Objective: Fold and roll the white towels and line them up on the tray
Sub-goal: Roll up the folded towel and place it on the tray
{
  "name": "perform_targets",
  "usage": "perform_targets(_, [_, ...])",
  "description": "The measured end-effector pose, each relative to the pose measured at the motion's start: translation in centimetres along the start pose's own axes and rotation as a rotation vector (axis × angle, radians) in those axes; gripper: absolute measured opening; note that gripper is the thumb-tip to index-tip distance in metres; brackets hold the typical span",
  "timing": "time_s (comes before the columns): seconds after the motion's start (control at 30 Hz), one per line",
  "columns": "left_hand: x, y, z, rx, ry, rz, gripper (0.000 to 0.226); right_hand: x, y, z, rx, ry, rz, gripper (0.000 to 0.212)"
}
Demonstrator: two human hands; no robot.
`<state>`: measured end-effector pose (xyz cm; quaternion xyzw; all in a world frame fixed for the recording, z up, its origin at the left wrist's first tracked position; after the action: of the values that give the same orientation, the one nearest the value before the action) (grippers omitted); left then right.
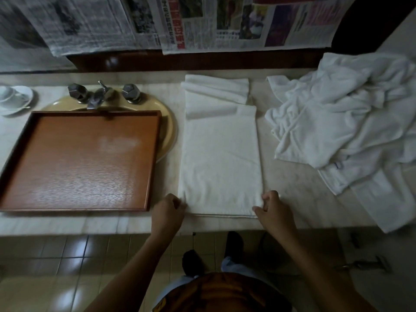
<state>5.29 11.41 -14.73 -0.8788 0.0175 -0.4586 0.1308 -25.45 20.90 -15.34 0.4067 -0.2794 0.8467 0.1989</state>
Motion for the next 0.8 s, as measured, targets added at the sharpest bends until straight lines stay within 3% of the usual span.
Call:
perform_targets(0.17, [0.3,0.1,0.1,0.070,-0.068,0.054,0.016,0.6,0.0,-0.5,-0.005,0.101,-0.034,0.035])
perform_targets(0.3, [0.4,-0.6,0.5,0.079,-0.075,0.060,0.019,0.2,-0.7,-0.9,-0.010,0.026,-0.035,0.037])
perform_targets(0.37, [0.4,-0.8,0.6,-0.005,0.002,0.029,0.020,0.3,-1.1,-0.5,0.077,-0.060,-0.089,0.044])
perform_targets(0.47, [-0.9,-1.5,-0.9,-0.290,0.143,-0.077,0.036,-0.1,-2.0,1.7,0.261,-0.115,-0.172,0.059])
perform_targets(0.6, [-5.7,-2.7,-4.2,-0.642,0.187,0.125,0.059,-4.6,-3.0,3.7,0.590,-0.369,-0.055,0.067])
perform_targets(0.7, [-6.4,-2.3,-1.6,-0.751,0.307,0.141,0.061,-6.0,-2.9,1.3,0.613,-0.447,0.030,0.072])
perform_targets(0.8, [-4.6,-1.6,1.3,-0.713,0.333,0.081,0.060,-4.3,-2.2,-1.3,0.588,-0.506,0.010,0.074])
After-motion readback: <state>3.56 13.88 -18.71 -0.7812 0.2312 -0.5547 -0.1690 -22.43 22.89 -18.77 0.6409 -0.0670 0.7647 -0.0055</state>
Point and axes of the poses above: each hand's wrist, its own y-axis towards the middle knuckle, its own x-axis out of the back of the hand, z = x × y, the point moved 4 cm from there along y, towards the middle knuckle, and after that the axes turned 8 degrees about -z, right-handed, at the moved point
